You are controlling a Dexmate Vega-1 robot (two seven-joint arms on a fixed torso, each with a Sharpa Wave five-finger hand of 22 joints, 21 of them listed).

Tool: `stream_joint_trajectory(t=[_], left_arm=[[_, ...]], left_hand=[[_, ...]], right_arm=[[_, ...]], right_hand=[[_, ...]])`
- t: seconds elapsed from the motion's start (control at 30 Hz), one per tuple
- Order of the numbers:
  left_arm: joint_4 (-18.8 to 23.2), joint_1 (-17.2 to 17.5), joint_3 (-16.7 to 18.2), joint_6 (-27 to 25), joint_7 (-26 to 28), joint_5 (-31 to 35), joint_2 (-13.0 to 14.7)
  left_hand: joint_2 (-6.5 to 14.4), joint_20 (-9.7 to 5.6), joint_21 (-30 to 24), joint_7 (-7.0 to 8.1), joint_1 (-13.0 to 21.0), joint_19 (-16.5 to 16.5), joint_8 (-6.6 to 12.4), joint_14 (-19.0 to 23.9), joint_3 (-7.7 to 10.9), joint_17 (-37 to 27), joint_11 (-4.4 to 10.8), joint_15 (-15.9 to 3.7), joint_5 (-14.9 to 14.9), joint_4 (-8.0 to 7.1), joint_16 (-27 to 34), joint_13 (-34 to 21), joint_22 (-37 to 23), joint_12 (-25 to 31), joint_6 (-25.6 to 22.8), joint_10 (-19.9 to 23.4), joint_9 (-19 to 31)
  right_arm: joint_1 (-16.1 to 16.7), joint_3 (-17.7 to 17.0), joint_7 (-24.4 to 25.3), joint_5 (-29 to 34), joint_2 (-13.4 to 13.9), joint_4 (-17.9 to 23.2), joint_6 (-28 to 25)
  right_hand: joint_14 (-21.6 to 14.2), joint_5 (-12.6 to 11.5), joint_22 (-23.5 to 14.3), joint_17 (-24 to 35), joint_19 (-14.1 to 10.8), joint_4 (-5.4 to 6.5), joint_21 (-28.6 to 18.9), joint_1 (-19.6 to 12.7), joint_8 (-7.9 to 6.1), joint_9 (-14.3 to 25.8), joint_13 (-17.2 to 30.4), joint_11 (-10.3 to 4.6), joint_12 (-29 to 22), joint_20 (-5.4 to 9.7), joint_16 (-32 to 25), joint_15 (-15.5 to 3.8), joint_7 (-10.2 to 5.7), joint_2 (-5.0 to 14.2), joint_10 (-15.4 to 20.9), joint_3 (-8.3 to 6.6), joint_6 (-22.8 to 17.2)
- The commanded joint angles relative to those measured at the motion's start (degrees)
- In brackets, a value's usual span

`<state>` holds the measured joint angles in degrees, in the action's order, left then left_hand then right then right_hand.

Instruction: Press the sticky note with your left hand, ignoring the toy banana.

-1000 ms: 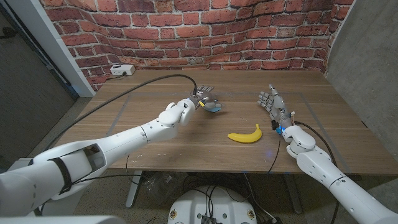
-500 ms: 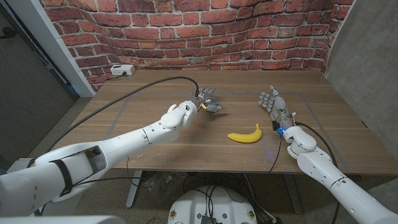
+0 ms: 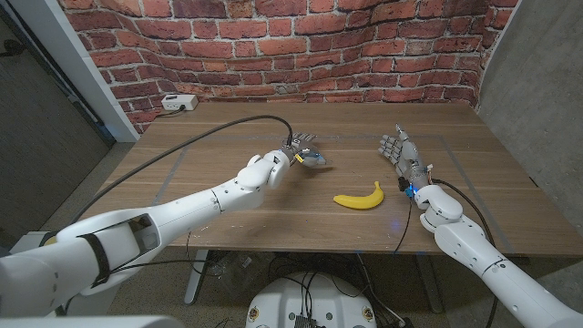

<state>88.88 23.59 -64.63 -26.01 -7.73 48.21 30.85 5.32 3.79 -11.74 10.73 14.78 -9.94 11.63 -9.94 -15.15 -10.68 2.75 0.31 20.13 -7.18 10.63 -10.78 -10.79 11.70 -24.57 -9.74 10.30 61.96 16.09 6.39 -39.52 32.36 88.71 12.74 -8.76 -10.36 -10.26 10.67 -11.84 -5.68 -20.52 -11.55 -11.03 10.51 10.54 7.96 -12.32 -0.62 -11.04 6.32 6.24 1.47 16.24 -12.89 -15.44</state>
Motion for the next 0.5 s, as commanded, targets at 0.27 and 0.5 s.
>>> stream_joint_trajectory(t=[0.27,0.5], left_arm=[[-2.55,-1.05,-1.79,2.69,-0.13,-1.53,-1.95],[-1.54,-0.16,-1.61,2.28,0.32,-2.34,-2.14]], left_hand=[[0.14,0.25,-0.35,-0.13,0.4,-13.82,-0.02,-13.91,-0.61,-0.13,-0.03,0.27,0.27,0.06,0.21,-0.2,-0.22,0.42,-0.51,-9.4,0.27],[0.19,0.27,-0.36,-0.03,0.49,-13.84,0.01,-13.93,-0.64,-0.13,-0.01,0.2,0.28,0.08,0.2,-0.2,-0.22,0.43,-0.65,-9.37,0.27]], right_arm=[[-0.22,-0.23,-0.33,-0.26,0.26,-0.38,-0.12],[-0.46,-0.36,-0.88,-0.43,0.46,-0.59,-0.03]], right_hand=[[-0.65,0.03,-0.21,0.17,-0.37,-0.13,0.51,0.38,-0.12,0.29,0.16,-0.01,-0.02,0.0,0.2,-0.02,0.0,0.14,0.52,0.21,-0.02],[-0.62,0.03,-0.22,0.17,-0.41,-0.14,0.59,0.4,-0.13,0.29,0.16,0.02,-0.01,-0.03,0.22,-0.04,-0.01,0.14,0.5,0.23,-0.03]])
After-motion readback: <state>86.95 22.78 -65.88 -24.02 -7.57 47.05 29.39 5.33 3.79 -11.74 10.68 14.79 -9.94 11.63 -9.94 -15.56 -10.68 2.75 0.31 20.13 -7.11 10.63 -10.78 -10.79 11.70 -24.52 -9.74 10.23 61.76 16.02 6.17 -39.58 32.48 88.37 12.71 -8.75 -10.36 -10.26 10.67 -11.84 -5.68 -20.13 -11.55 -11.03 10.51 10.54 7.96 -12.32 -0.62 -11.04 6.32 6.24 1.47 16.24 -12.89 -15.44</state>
